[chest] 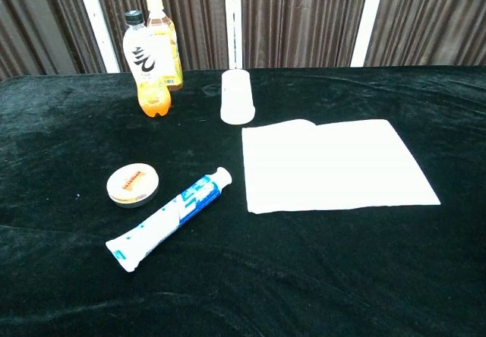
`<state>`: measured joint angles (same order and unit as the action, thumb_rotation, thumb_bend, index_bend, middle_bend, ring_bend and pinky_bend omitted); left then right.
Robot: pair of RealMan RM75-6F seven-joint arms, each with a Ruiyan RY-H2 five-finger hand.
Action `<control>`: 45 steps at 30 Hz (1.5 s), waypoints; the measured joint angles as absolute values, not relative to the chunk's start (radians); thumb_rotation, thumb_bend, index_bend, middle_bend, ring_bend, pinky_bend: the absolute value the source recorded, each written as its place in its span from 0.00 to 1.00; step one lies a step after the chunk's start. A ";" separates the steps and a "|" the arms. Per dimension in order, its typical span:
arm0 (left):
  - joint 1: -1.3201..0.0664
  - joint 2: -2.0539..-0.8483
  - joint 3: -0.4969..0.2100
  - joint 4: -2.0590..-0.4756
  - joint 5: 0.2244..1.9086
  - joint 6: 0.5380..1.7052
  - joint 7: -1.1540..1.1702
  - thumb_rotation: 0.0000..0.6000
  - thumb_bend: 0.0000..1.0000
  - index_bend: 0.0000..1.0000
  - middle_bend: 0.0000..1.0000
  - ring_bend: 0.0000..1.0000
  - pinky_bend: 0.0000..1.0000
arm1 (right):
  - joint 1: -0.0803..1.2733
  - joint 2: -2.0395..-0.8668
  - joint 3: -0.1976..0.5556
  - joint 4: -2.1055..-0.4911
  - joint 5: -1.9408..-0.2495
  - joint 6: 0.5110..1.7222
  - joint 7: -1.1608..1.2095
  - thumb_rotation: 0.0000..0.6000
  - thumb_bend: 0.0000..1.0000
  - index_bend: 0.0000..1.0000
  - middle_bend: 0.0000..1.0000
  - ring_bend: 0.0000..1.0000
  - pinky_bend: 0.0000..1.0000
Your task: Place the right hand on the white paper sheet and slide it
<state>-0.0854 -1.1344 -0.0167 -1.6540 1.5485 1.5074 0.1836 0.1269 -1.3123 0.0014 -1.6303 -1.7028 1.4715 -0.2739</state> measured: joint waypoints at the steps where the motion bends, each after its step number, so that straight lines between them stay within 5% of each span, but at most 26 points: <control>1: -0.085 -1.134 -0.017 -1.653 1.548 1.507 0.183 1.00 0.14 0.00 0.00 0.00 0.00 | 0.135 -1.319 0.002 -1.645 -1.704 1.458 -0.289 1.00 0.08 0.00 0.00 0.00 0.00; 20: -0.094 -1.134 -0.030 -1.638 1.509 1.482 0.172 1.00 0.14 0.00 0.00 0.00 0.00 | 0.331 -1.710 0.146 -1.695 -1.408 1.172 -0.593 1.00 0.21 0.00 0.00 0.00 0.00; 45: -0.110 -1.134 -0.056 -1.617 1.441 1.446 0.147 1.00 0.14 0.00 0.00 0.00 0.00 | 0.468 -2.015 0.233 -1.368 -1.207 1.155 -0.596 1.00 0.17 0.00 0.00 0.00 0.00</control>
